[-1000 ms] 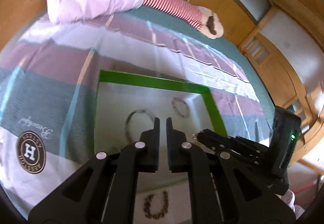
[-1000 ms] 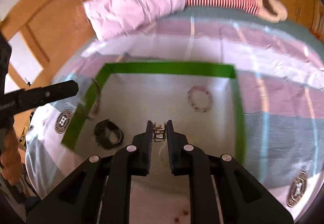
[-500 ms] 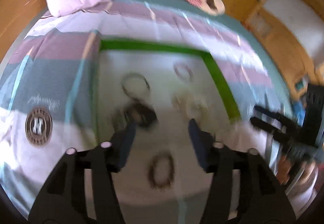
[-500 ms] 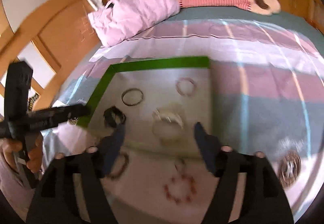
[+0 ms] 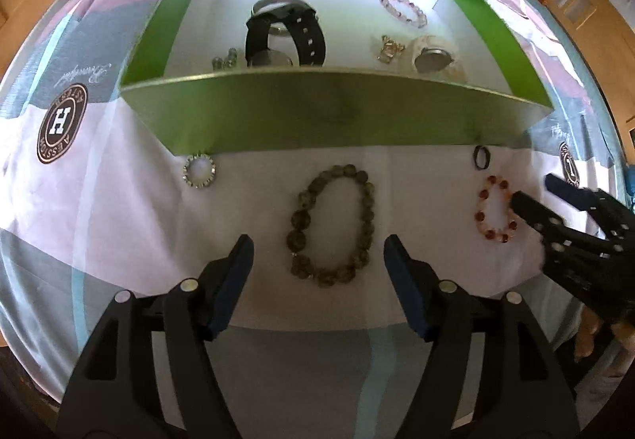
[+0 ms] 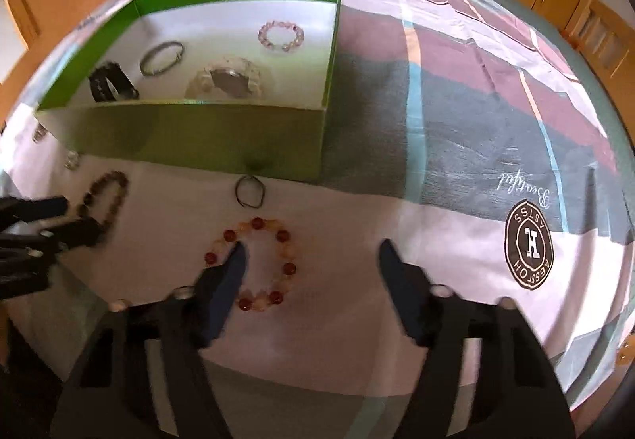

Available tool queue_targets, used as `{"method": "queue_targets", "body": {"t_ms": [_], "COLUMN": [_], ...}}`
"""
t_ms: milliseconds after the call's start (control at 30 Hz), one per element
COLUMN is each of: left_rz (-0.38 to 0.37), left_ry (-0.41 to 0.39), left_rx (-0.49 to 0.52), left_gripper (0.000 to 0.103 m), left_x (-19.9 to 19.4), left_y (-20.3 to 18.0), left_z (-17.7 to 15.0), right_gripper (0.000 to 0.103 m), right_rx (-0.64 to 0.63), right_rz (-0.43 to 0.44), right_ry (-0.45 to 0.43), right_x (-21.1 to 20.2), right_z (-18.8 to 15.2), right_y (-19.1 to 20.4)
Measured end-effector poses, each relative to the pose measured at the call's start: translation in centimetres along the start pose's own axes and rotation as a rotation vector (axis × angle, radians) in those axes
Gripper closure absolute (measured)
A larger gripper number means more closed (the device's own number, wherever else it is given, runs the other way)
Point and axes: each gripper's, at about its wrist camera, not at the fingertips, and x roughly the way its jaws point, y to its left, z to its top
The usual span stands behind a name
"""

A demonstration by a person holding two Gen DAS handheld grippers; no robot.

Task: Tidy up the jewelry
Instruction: 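Carry the bangle and gold charm into the green box and open both grippers, then move the left gripper over the brown wooden bead bracelet while the right gripper approaches the red-bead bracelet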

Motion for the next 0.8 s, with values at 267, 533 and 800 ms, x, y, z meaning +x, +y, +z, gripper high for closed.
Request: {"method": "queue_targets", "body": {"t_ms": [267,533,800], "left_rz": [0.003,0.055,0.087], "left_ry": [-0.029,-0.008,0.028], "left_rx": [0.032,0.007,0.018], "left_gripper": [0.029,0.03,0.029], "left_x": [-1.2,-0.7,0.4], "left_y": [-0.5,0.1,0.1], "left_z": [0.3,-0.1,-0.2], "right_gripper": [0.053,0.053,0.053], "right_rx": [-0.022,-0.008,-0.006], "right_rz": [-0.029,-0.024,-0.02], "right_ry": [0.011,-0.007,-0.01], "right_x": [1.6,1.3,1.2], "right_z": [-0.4,-1.6,-1.8], "right_y": [1.3,1.4,1.0]}}
